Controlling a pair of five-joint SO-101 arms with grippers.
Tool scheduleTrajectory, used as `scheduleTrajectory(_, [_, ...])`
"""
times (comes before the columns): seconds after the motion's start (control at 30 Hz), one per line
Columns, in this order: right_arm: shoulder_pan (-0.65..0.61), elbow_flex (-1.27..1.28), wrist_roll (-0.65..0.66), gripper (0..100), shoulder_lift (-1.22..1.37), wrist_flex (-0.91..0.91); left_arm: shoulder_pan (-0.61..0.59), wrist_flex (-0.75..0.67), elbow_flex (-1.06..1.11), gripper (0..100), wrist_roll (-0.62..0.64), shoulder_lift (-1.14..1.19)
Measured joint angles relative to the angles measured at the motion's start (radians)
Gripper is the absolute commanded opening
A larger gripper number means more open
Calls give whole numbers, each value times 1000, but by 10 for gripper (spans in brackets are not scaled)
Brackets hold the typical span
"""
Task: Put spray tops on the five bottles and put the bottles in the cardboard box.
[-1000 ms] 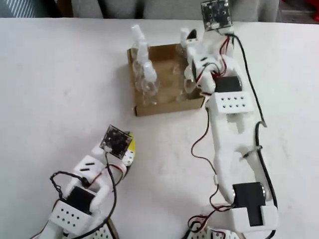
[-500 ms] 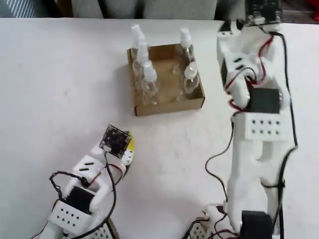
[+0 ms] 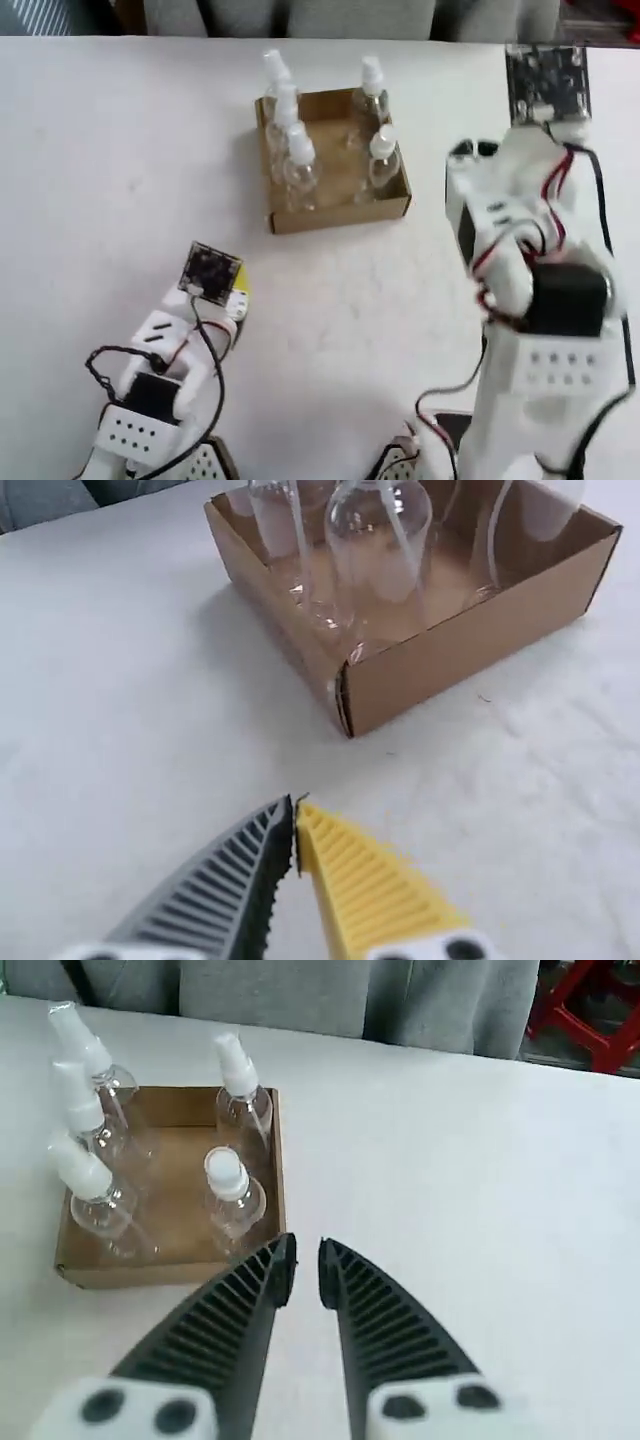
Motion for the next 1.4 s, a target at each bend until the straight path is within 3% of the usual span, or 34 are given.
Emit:
scheduleTrajectory(0.23, [2,46,-72,16,-198,104,-83,25,0,20,0,0])
scheduleTrajectory(0.5, [2,371,-68,16,-529,75,-152,74,0,20,0,-6])
scheduleTrajectory(0.87, [0,793,40,16,-893,-101,-164,74,2,20,0,-6])
scheduleTrajectory(1.4, [0,1393,43,16,-901,-539,-164,110,2,20,0,-6])
